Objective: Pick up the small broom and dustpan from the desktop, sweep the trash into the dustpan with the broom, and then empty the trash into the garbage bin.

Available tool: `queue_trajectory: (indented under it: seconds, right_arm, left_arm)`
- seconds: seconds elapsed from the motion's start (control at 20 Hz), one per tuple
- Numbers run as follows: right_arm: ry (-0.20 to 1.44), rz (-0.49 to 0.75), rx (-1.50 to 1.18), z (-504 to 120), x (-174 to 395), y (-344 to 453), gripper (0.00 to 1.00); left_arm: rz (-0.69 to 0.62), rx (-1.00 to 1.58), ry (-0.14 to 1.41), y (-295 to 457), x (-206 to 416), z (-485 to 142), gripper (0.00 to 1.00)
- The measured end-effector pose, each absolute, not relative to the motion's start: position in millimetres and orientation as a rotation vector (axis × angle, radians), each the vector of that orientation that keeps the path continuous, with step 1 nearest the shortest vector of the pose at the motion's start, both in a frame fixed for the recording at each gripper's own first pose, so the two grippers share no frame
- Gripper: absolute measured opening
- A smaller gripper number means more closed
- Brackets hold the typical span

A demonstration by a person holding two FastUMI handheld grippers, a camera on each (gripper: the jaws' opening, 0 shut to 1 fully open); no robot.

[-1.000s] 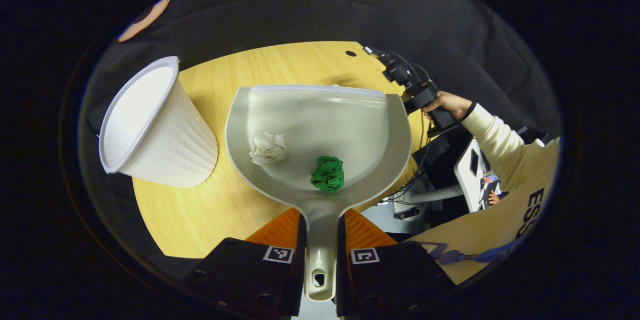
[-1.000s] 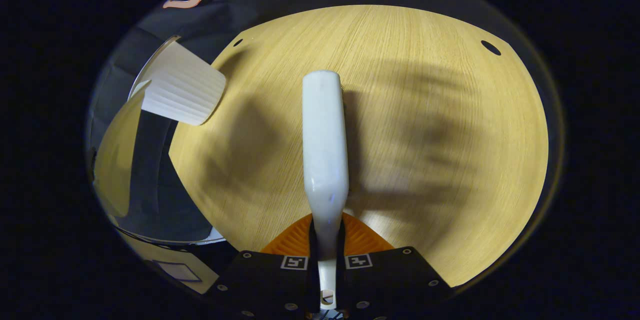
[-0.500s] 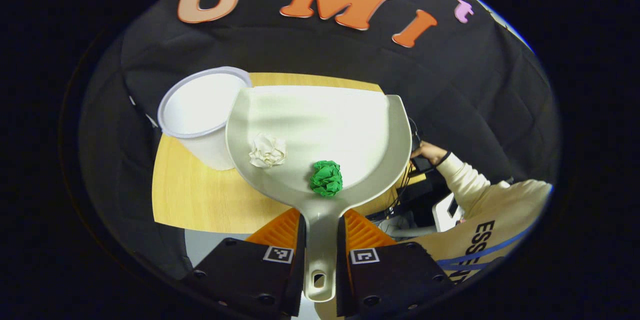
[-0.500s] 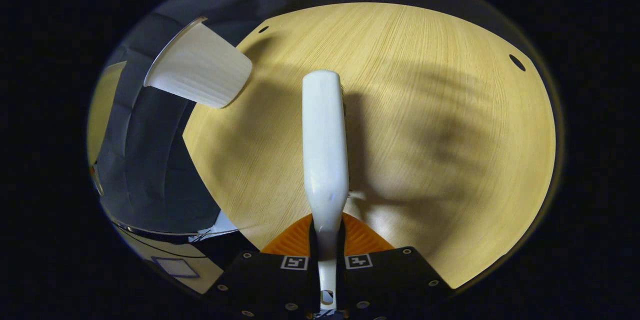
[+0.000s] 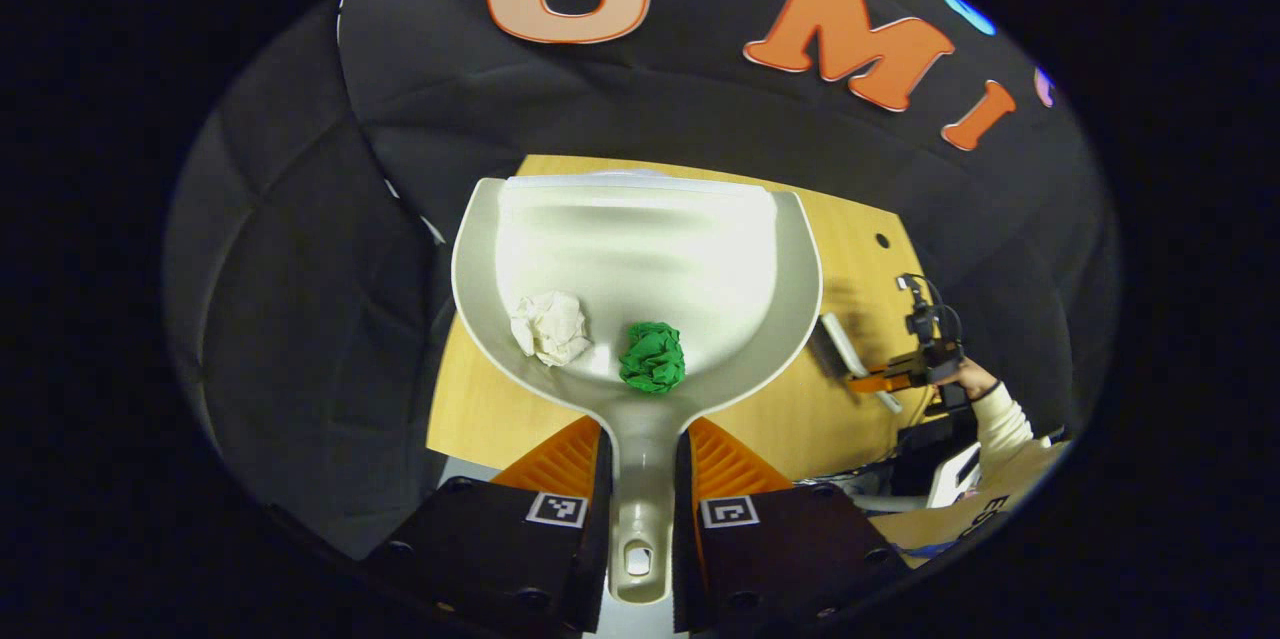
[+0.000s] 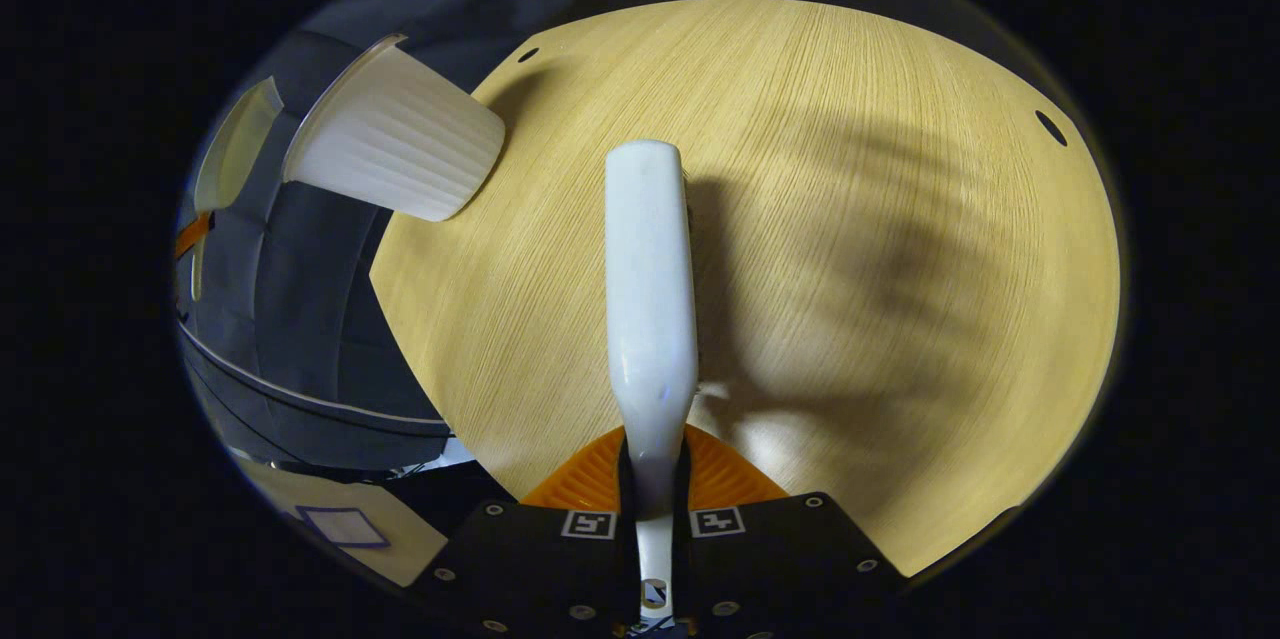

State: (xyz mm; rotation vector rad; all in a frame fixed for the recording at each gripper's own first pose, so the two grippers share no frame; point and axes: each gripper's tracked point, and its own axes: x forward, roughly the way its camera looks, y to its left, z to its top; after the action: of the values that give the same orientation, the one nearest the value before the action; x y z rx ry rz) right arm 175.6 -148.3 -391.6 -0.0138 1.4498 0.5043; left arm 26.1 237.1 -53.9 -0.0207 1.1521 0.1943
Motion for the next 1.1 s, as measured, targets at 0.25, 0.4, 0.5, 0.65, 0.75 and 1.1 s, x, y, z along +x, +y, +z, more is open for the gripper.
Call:
queue_trajectory:
  seconds: [0.25,0.4,0.5,0.65,0.75,1.1]
  right_arm:
    - [1.456,0.473,0.025,-390,176,-147,0.12]
    - [1.463,0.443,0.036,-390,175,-147,0.12]
    - [1.468,0.439,0.032,-389,175,-147,0.12]
    - [1.461,0.432,0.033,-389,176,-147,0.12]
    - [1.453,0.417,0.039,-389,177,-147,0.12]
    - [1.43,0.405,0.041,-392,181,-141,0.12]
  left_arm:
    - [0.231,0.206,1.259,304,45,-38,0.27]
    - [0.2,0.35,1.323,312,52,-37,0.27]
    - [0.174,0.424,1.363,316,47,-33,0.27]
    - [0.148,0.554,1.413,327,54,-24,0.27]
    - [0.134,0.608,1.427,330,55,-20,0.27]
    - [0.096,0.792,1.485,339,60,-2,0.27]
